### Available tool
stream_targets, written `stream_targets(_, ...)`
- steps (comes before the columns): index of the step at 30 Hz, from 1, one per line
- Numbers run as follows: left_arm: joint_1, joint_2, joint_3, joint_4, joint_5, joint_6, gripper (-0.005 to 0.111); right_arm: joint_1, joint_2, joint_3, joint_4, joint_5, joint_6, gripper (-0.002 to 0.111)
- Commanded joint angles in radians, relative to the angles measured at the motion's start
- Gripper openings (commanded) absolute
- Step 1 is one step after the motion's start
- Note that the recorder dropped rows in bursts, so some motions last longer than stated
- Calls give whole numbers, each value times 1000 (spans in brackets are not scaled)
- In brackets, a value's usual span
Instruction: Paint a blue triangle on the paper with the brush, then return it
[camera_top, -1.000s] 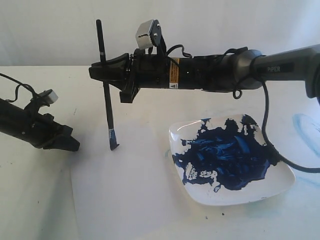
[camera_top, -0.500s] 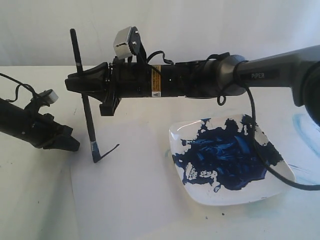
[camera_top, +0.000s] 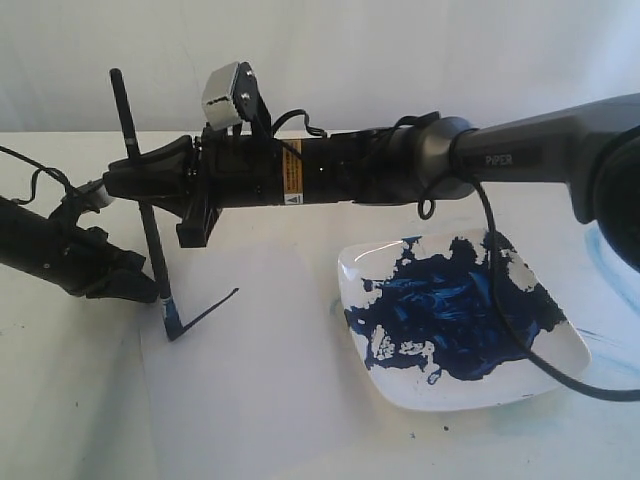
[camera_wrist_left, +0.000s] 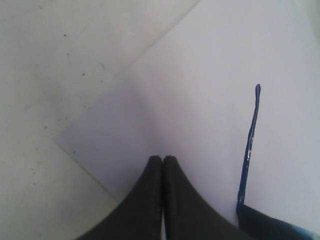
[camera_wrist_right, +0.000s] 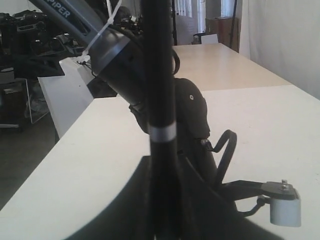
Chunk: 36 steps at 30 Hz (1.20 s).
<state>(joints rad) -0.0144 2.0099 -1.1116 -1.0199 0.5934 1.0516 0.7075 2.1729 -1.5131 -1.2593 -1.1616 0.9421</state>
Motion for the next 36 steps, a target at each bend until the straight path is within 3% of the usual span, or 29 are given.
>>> stream_targets(1,3,7,3,26,11,2,0,2,1,-4,13,-11,8,0)
stream_targets(18,3,7,3,27,14,0,0,-2,-106,-4,29,34,29,0)
stream_targets(21,3,7,3,27,19,0,0,-2,-172,-2,27,141,87,0)
stream_targets(27,3,7,3,31,21,0,0,2,-307,0,-43,536,379,0)
stream_targets(31,3,7,3,41,8,0,0,2,-372,19,-31,629,389,0)
stream_targets(36,3,7,3,41,-5,3,0,74,-424,73,26,854,376,0)
